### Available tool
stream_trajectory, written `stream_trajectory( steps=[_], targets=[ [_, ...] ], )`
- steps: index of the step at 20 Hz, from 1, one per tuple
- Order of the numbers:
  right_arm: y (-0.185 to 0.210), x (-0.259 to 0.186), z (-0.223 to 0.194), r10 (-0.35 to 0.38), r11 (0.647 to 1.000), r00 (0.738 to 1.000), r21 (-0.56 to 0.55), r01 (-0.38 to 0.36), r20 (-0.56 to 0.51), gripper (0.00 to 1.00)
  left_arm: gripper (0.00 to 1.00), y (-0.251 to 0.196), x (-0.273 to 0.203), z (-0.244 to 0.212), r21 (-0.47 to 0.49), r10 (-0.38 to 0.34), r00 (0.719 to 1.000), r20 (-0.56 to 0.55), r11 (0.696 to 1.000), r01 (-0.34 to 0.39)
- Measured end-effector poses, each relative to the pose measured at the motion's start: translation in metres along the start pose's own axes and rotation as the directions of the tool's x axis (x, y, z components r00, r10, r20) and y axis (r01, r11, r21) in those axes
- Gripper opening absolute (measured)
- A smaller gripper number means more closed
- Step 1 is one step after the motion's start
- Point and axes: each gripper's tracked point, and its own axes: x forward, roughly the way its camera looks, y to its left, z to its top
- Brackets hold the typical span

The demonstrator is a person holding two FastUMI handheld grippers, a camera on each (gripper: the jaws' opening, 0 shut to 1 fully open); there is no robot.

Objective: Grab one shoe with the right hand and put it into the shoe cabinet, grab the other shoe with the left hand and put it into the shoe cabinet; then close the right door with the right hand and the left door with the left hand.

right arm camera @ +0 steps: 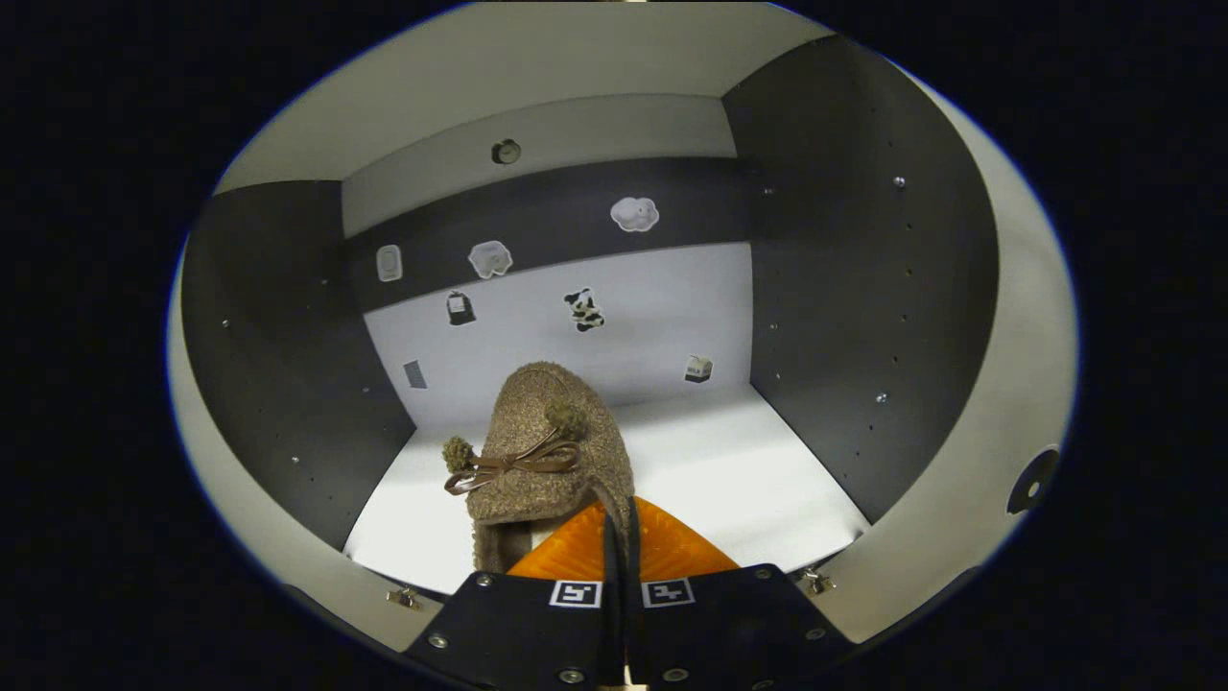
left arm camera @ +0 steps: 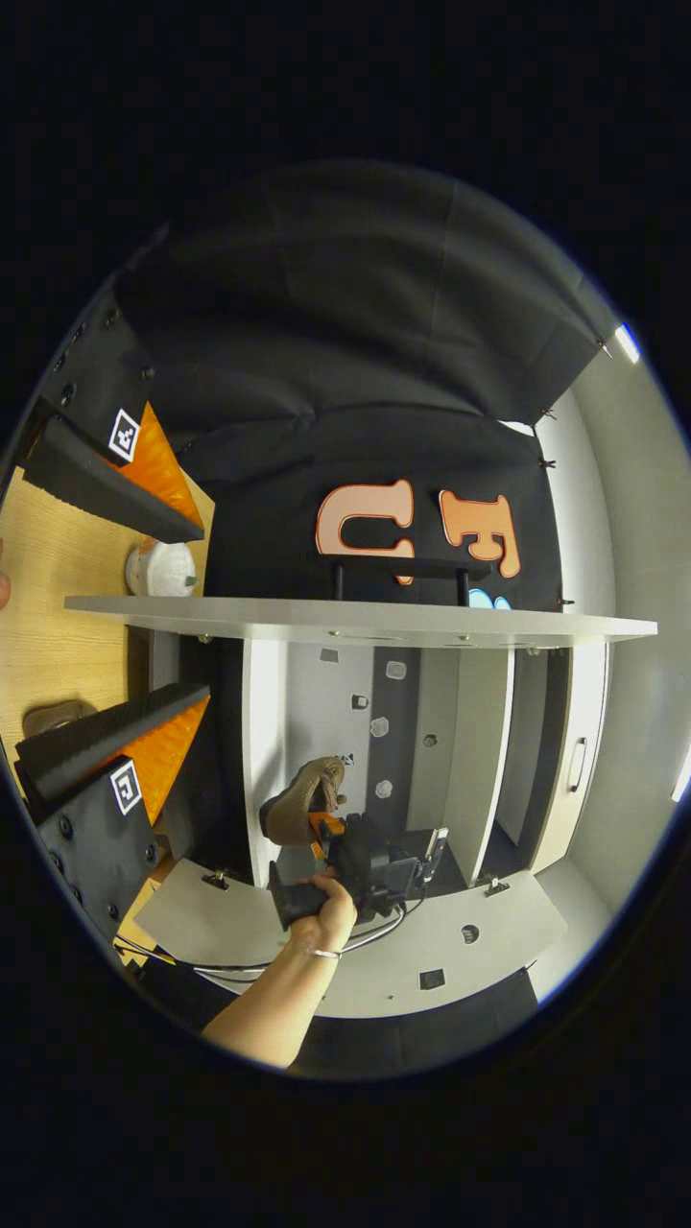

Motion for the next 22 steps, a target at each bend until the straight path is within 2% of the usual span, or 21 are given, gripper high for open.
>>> stream_trajectory(
  steps=[4,6,9,10,11,14,15,16,17,18,21,22],
  targets=[
    [-0.013,0.04,-0.016,-0.053,0.998,0.995,0.009,0.054,-0.086,0.01,0.97,0.005,0.004,-0.004,-0.014,0.013,1.0,-0.022,1.0,-0.013],
    [-0.013,0.044,-0.016,-0.053,0.998,0.994,0.02,0.056,-0.095,0.02,0.97,0.004,0.005,-0.004,-0.019,0.017,1.0,-0.021,1.0,-0.017],
    [-0.014,0.032,-0.006,-0.039,0.999,0.998,-0.013,0.039,-0.049,0.08,0.94,0.001,0.009,-0.005,-0.021,0.016,1.0,-0.022,1.0,-0.016],
    [-0.014,0.027,-0.002,-0.03,0.999,0.999,-0.028,0.029,-0.028,0.17,0.97,-0.002,0.009,-0.005,-0.024,0.009,1.0,-0.023,1.0,-0.01],
    [-0.015,0.017,0.001,-0.024,0.999,1.0,-0.044,0.023,-0.009,0.19,0.99,-0.006,0.01,-0.006,-0.025,0.002,1.0,-0.024,1.0,-0.003],
    [-0.023,-0.017,0.011,-0.004,0.997,0.997,-0.078,0.01,0.071,0.3,0.97,-0.019,0.012,-0.009,-0.02,-0.019,0.999,-0.03,1.0,0.018],
    [-0.026,-0.03,0.014,-0.003,0.996,0.994,-0.091,0.013,0.109,0.3,0.97,-0.025,0.013,-0.01,-0.019,-0.029,0.999,-0.032,0.999,0.028],
    [-0.03,-0.043,0.015,-0.005,0.994,0.989,-0.109,0.021,0.147,0.4,0.97,-0.031,0.012,-0.013,-0.018,-0.039,0.999,-0.034,0.999,0.038],
    [-0.032,-0.057,0.015,0.001,0.991,0.984,-0.129,0.022,0.178,0.45,0.94,-0.037,0.013,-0.016,-0.016,-0.049,0.998,-0.039,0.999,0.048],
    [-0.033,-0.074,0.014,0.008,0.99,0.978,-0.142,0.022,0.208,0.46,0.97,-0.044,0.013,-0.02,-0.011,-0.06,0.997,-0.045,0.998,0.059],
    [-0.033,-0.121,0.006,0.047,0.989,0.96,-0.15,-0.005,0.277,0.59,0.94,-0.062,0.013,-0.039,0.01,-0.09,0.993,-0.074,0.996,0.091],
    [-0.033,-0.137,0.001,0.061,0.988,0.955,-0.151,-0.017,0.291,0.62,0.99,-0.067,0.013,-0.045,0.011,-0.1,0.991,-0.085,0.995,0.101]
  ],
)
